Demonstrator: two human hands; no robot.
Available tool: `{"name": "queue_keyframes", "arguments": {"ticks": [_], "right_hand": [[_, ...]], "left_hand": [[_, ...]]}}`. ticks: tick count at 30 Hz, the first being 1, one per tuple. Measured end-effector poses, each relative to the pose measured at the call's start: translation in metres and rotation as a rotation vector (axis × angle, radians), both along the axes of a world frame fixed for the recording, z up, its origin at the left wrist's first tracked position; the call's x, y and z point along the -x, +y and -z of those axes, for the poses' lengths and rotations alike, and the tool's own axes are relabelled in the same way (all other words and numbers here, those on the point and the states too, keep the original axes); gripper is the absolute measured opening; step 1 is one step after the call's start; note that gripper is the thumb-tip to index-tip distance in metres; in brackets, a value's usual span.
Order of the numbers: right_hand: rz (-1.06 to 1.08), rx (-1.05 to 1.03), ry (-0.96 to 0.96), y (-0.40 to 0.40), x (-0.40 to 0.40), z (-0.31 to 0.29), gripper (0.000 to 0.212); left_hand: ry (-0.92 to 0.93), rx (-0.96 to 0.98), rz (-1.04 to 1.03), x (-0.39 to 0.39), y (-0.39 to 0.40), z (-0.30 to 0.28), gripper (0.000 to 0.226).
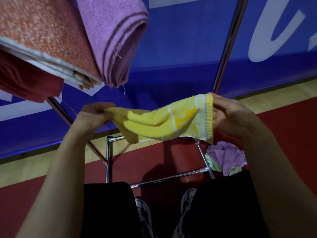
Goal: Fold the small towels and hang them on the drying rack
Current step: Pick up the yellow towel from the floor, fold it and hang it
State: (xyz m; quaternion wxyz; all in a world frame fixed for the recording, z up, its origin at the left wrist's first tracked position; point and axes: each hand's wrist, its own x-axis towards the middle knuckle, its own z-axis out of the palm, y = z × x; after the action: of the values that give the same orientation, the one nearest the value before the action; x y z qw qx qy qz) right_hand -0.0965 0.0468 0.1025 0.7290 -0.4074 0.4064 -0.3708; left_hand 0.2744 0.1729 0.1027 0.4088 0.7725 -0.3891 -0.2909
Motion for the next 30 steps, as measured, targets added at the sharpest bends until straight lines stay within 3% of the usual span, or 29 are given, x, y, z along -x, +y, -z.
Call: {"name": "queue_keyframes", "arguments": {"ticks": [4,7,11,20,26,30], "right_hand": [[-0.038,0.034,0.025,0.002,0.002,0.002,0.038],[0.055,-0.015,-0.049,-0.002,0.0,0.004,0.031],[0.021,0.134,0.11,0.001,-0.001,0.005,0.039],[-0.043,0.199,0.362,-0.006,0.003,0.018,0.031],[-0.061,0.139,0.256,0.0,0.003,0.009,0.025],[-0.074,0.123,0.235,-0.006,0.005,0.016,0.03]], "left_hand": [[0.08,0.004,0.003,-0.005,0.001,0.001,0.031],[0.11,-0.005,0.003,-0.007,0.002,0.0,0.029],[0.089,-0.024,0.015,-0.011,0.005,-0.001,0.027],[0.165,-0.093,0.029,-0.012,0.007,-0.005,0.022],[0.216,-0.126,0.047,-0.006,0.007,-0.005,0.014],[0.199,-0.11,0.012,-0.008,0.003,-0.004,0.021]]}}
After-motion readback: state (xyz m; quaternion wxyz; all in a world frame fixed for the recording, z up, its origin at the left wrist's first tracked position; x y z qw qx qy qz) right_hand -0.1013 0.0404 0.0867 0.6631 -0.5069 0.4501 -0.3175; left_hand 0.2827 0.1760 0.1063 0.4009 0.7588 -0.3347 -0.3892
